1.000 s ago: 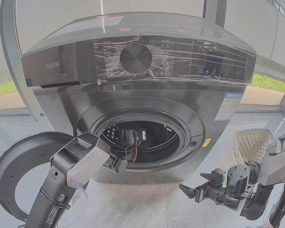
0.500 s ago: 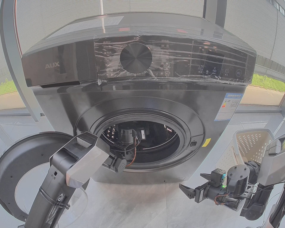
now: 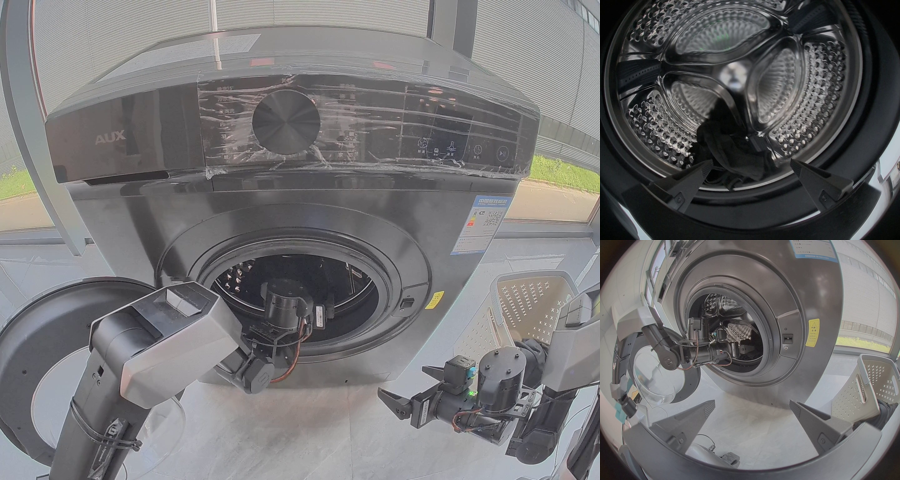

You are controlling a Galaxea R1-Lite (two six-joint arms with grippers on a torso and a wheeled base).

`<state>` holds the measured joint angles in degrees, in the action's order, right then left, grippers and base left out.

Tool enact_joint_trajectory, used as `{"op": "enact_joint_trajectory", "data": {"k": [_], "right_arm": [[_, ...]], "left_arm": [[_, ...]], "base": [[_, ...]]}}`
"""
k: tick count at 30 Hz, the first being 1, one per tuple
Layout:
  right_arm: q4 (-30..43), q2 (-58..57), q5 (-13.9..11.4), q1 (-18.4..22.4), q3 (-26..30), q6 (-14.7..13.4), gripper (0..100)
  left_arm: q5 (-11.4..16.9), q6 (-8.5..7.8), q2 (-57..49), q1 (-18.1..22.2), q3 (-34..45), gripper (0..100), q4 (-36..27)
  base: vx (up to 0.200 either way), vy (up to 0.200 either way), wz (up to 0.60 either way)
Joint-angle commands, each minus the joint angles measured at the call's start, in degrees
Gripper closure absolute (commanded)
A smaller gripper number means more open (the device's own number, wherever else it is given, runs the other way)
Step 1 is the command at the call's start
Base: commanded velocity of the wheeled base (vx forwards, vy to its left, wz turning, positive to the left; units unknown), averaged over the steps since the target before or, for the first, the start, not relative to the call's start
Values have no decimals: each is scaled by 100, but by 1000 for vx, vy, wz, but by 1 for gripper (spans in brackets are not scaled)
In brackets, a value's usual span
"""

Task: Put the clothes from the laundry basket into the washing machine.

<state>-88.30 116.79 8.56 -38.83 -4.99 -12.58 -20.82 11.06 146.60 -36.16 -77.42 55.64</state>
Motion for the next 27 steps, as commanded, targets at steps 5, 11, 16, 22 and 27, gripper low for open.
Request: {"op": "enact_joint_trajectory", "data": {"k": [5, 11, 16, 22, 27], "right_arm": [[-3, 2, 6, -2, 6, 1, 0], [-3, 2, -3, 16, 33, -8, 0], [-3, 2, -3, -2, 33, -8, 0], [-3, -103, -3, 7, 33, -8, 0], [-3, -376, -3, 77, 42, -8, 0]], "left_arm": [[17, -7, -194, -128, 430, 0, 26], [8, 2, -484, -375, 1168, 0, 316], [8, 2, -1055, -805, 2381, 0, 879], [-1, -51, -1732, -1034, 3304, 0, 1503], [-10, -33, -2496, -1166, 3822, 0, 1555]], "base": [[0, 0, 0], [0, 0, 0], [0, 0, 0], [0, 0, 0], [0, 0, 0]]}}
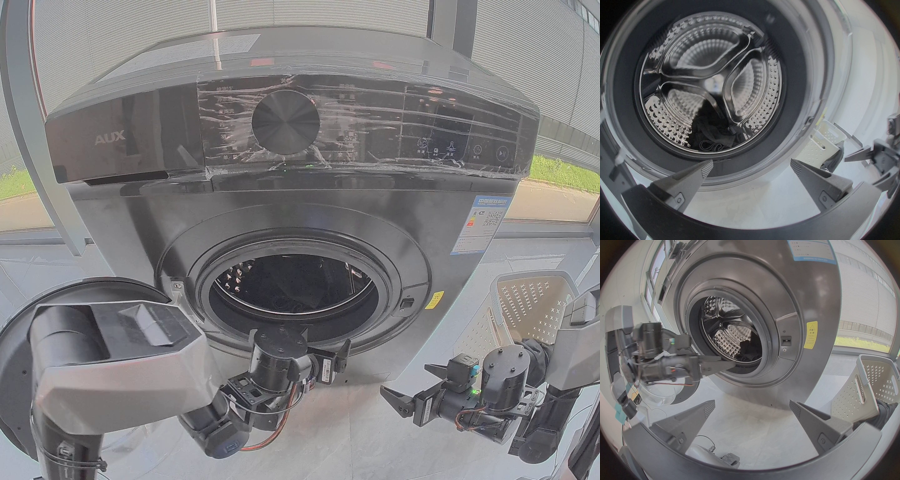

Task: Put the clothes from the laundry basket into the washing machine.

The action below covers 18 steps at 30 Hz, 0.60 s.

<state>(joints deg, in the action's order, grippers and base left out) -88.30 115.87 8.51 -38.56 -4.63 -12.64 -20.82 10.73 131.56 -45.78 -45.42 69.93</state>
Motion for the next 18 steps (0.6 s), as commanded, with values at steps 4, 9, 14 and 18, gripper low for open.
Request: {"op": "enact_joint_trajectory", "data": {"k": [4, 9, 14, 18], "right_arm": [[5, -513, 10, 94, 50, 7, 0], [5, -1119, 19, -38, -55, 60, 0], [5, -1585, 54, 50, -82, 60, 0], [5, -2148, 46, 507, 24, 86, 0]], "left_arm": [[-27, 17, -1774, -265, 1088, 0, 153], [-89, 184, -3110, -511, 1862, 0, 232], [-124, 342, -4253, -423, 2442, 0, 179], [-124, 474, -4912, -230, 2855, 0, 162]], "base": [[0, 0, 0], [0, 0, 0], [0, 0, 0], [0, 0, 0]]}}
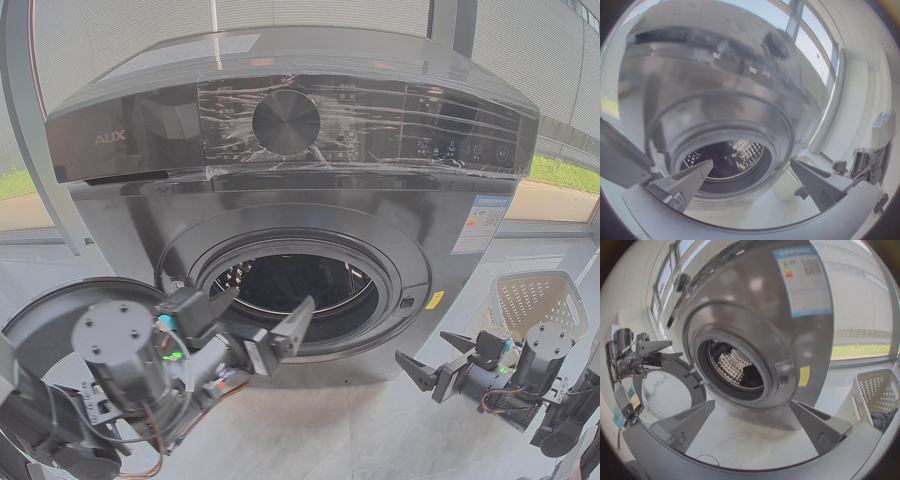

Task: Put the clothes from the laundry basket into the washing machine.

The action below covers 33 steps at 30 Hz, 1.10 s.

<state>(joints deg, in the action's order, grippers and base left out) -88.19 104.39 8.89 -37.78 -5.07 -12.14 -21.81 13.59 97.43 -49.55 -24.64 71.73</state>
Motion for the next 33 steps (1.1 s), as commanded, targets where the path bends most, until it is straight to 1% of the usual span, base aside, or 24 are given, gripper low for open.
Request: {"op": "enact_joint_trajectory", "data": {"k": [1, 2, 3, 4, 5, 8, 9, 11, 12, 14, 15, 16, 19, 21, 22, 25, 26, 27, 28, 29, 30, 31, 32, 33], "right_arm": [[-6, -1158, -1, 535, 103, 36, 0], [3, -1316, -1, 631, 147, 45, 0], [-6, -1342, -1, 649, 156, 45, 0], [3, -1641, -1, 763, 252, 63, 0], [3, -1799, -1, 825, 305, 72, 0], [38, -2239, -1, 974, 375, 151, 0], [38, -2370, -1, 1044, 384, 177, 0], [56, -2511, -1, 1211, 393, 221, 0], [56, -2555, -1, 1308, 410, 239, 0], [56, -2660, -19, 1598, 490, 274, 0], [74, -2696, -27, 1704, 507, 291, 0], [82, -2757, -98, 1871, 507, 309, 0], [109, -2915, -265, 2196, 507, 370, 0], [214, -3091, -344, 2257, 507, 458, 0], [443, -3293, -388, 2266, 507, 520, 0], [1471, -3944, -370, 2257, 507, 713, 0], [2016, -4313, -361, 2249, 507, 775, 0], [2086, -4357, -361, 2249, 507, 775, 0], [2816, -4867, -370, 2284, 507, 836, 0], [3378, -5236, -361, 2319, 507, 880, 0], [3730, -5473, -361, 2416, 507, 915, 0], [3730, -5473, -361, 2416, 507, 915, 0], [4169, -5842, -379, 2635, 507, 977, 0], [4398, -6079, -388, 2767, 507, 1012, 0]], "left_arm": [[-16, 196, -1657, 236, 908, 0, -19], [-25, 196, -1806, 359, 1022, 0, -19], [-25, 196, -1833, 385, 1031, 0, -19], [-25, 188, -2096, 702, 1181, 0, -27], [-16, 205, -2237, 895, 1224, 0, -27], [-25, 258, -2597, 1334, 1400, 0, -36], [-25, 249, -2720, 1466, 1514, 0, -45], [-25, 170, -2940, 1580, 1769, 0, -80], [-16, 91, -3072, 1580, 1875, 0, -107], [1, -164, -3397, 1563, 2086, 0, -203], [1, -208, -3494, 1554, 2139, 0, -247], [19, -243, -3652, 1563, 2191, 0, -370], [28, -234, -3960, 1598, 2218, 0, -731], [19, -287, -4118, 1607, 2297, 0, -933], [19, -331, -4223, 1607, 2367, 0, -1056], [-25, -568, -4487, 1616, 2455, 0, -1363], [-43, -612, -4627, 1616, 2455, 0, -1495], [-43, -612, -4645, 1616, 2455, 0, -1513], [-52, -621, -4926, 1624, 2455, 0, -1733], [-52, -621, -5137, 1686, 2446, 0, -1970], [-43, -665, -5278, 1827, 2455, 0, -2198], [-43, -665, -5278, 1827, 2455, 0, -2198], [-34, -700, -5436, 2055, 2455, 0, -2576], [1, -700, -5594, 2143, 2464, 0, -2778]], "base": [[0, 0, 0], [0, 0, 0], [0, 0, 0], [0, 0, 0], [0, 0, 0], [0, 0, 0], [0, 0, 0], [0, 0, 0], [0, 0, 0], [0, 0, 0], [0, 0, 0], [0, 0, 0], [0, 0, 0], [0, 0, 0], [0, 0, 0], [0, 0, 0], [0, 0, 0], [0, 0, 0], [0, 0, 0], [0, 0, 0], [0, 0, 0], [0, 0, 0], [0, 0, 0], [-200, 0, 0]]}}
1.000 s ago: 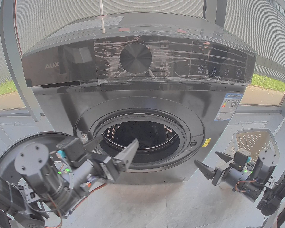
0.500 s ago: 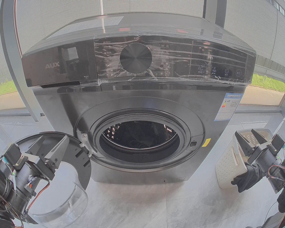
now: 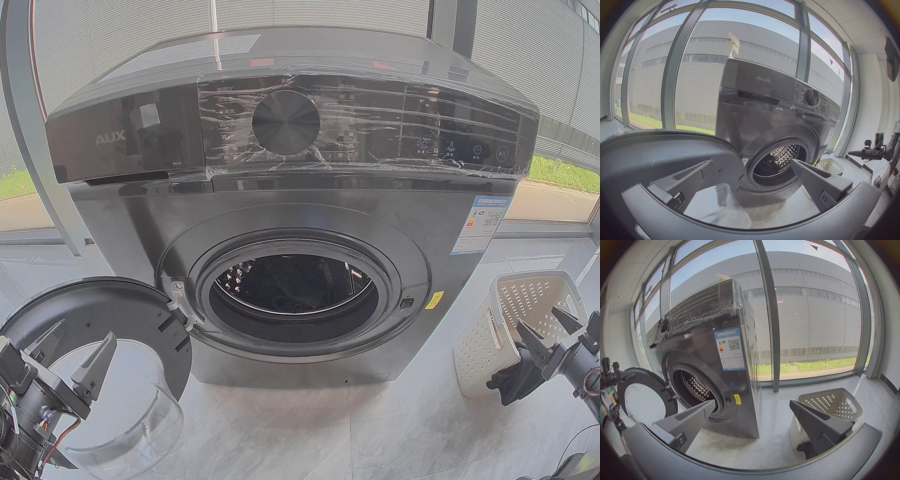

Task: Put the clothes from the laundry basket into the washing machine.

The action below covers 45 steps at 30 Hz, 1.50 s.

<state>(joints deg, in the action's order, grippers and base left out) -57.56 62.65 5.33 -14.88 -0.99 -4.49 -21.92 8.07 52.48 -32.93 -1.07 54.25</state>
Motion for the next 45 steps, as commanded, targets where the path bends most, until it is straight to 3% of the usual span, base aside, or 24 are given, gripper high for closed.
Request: {"op": "enact_joint_trajectory", "data": {"k": [1, 2, 5, 13, 20, 25, 28, 30, 33, 38, 45], "right_arm": [[1511, -2090, -41, 557, 99, 273, 0], [1590, -2187, -41, 583, 99, 290, 0], [2109, -2705, -49, 715, 99, 326, 0], [2742, -3224, -49, 724, 99, 308, 0], [3049, -3637, -58, 979, 99, 299, 0], [4113, -4692, -58, 1005, 99, 299, 0], [5220, -5702, -67, 1014, 99, 299, 0], [5387, -5825, -58, 1102, 99, 273, 0], [5370, -5887, -120, 1321, 99, 273, 0], [5545, -6230, -770, 1532, 64, 290, 0], [5449, -6247, -849, 1515, 90, 159, 0]], "left_arm": [[39, -148, -1284, 515, 98, 0, -1180], [47, -148, -1390, 515, 90, 0, -1268], [153, -350, -1768, 559, 98, 0, -1602], [170, -324, -2022, 603, 107, 0, -1883], [162, -394, -2154, 647, 107, 0, -2217], [162, -315, -2523, 849, 107, 0, -2683], [162, -280, -2893, 1095, 107, 0, -3333], [162, -280, -2998, 1254, 107, 0, -3562], [162, -262, -3147, 1324, 107, 0, -3685], [188, -227, -3596, 1930, 107, 0, -4071], [320, -359, -4149, 2493, 107, 0, -4774]], "base": [[-200, 0, 0], [-200, 0, 0], [-200, 0, 0], [-200, 0, 0], [-200, 0, 0], [0, 0, 0], [0, 0, 0], [0, 0, 0], [-67, 0, 0], [-200, 0, 0], [0, 0, 0]]}}
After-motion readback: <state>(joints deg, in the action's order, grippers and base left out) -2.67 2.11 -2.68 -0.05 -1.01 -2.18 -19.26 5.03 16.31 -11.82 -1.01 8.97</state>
